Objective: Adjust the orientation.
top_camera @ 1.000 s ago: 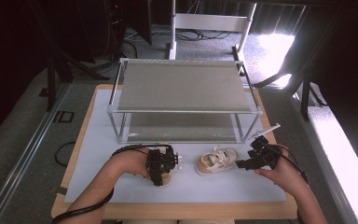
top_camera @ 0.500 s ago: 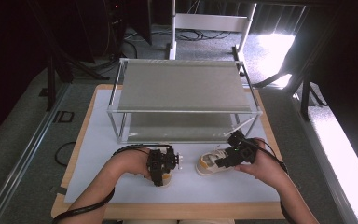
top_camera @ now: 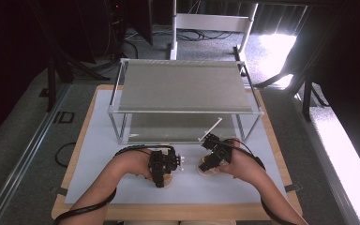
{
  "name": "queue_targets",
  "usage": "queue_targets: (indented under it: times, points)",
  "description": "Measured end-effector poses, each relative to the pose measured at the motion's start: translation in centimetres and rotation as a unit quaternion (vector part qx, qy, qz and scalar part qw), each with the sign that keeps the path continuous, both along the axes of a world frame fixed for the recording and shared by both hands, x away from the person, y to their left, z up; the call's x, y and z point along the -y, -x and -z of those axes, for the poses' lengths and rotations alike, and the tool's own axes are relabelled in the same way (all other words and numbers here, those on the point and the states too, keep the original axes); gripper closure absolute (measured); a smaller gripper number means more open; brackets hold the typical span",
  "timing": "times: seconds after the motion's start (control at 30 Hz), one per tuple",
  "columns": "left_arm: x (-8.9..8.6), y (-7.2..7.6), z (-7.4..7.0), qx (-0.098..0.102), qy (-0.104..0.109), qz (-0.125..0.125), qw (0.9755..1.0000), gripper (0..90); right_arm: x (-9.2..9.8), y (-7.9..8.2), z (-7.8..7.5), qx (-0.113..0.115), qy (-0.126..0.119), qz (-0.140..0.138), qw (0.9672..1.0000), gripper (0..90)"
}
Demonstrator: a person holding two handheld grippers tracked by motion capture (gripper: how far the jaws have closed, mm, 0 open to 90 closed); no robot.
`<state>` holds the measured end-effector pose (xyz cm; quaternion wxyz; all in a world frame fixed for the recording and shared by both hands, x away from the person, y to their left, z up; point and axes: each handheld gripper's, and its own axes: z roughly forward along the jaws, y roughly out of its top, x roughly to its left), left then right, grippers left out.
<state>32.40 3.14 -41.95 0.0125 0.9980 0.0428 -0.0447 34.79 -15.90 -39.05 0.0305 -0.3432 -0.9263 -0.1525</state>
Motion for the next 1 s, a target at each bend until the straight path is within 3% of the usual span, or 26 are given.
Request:
queue_targets:
  times: [0.17,0.23,0.27,0.47,0.63,0.7,0.77,0.8,0.9,0.93,0.97,1.0]
  points:
    - [-0.1,-0.1,0.1,-0.003,0.002,0.0,1.0,54.6,-0.9,-0.5,1.4,-0.02,0.019,-0.025,0.9993,63.6]
    - [-0.1,-0.1,0.1,-0.003,0.003,-0.001,1.0,54.7,-1.1,-0.6,1.9,-0.039,0.012,-0.003,0.9992,67.4]
    - [-0.1,-0.1,0.1,-0.003,0.003,-0.001,1.0,54.7,-1.1,-0.6,2.0,-0.036,0.026,-0.008,0.999,69.5]
    - [-0.2,-0.1,-0.1,-0.003,0.005,-0.002,1.0,54.7,-1.1,-1.0,2.7,-0.048,0.038,-0.015,0.998,76.5]
    - [-0.2,-0.1,-0.1,-0.004,0.005,-0.004,1.0,54.7,-1.2,-0.8,2.5,-0.054,0.05,-0.047,0.9962,78.4]
    - [-0.2,-0.1,-0.1,-0.004,0.005,-0.003,1.0,54.8,-1.3,-0.6,2.5,-0.05,0.057,-0.075,0.9943,78.4]
    - [-0.2,-0.2,-0.1,-0.004,0.005,-0.002,1.0,54.8,-1.1,-0.4,2.5,-0.051,0.057,-0.112,0.9908,78.4]
    - [-0.2,-0.2,-0.1,-0.004,0.004,-0.001,1.0,54.8,-0.9,-0.3,2.5,-0.048,0.055,-0.145,0.9867,78.6]
    - [-0.2,-0.1,-0.1,-0.004,0.004,-0.004,1.0,54.8,-0.5,0.0,2.4,-0.046,0.055,-0.182,0.9806,78.5]
    - [-0.2,-0.1,-0.1,-0.005,0.005,-0.004,1.0,54.8,-0.3,0.2,2.3,-0.043,0.05,-0.209,0.9757,78.4]
    - [-0.2,-0.1,-0.1,-0.005,0.005,-0.005,1.0,54.8,-0.1,0.4,2.2,-0.042,0.046,-0.219,0.9737,78.3]
    - [-0.2,-0.2,-0.1,-0.006,0.005,-0.004,1.0,54.9,0.0,0.6,2.0,-0.031,0.039,-0.242,0.9691,78.4]
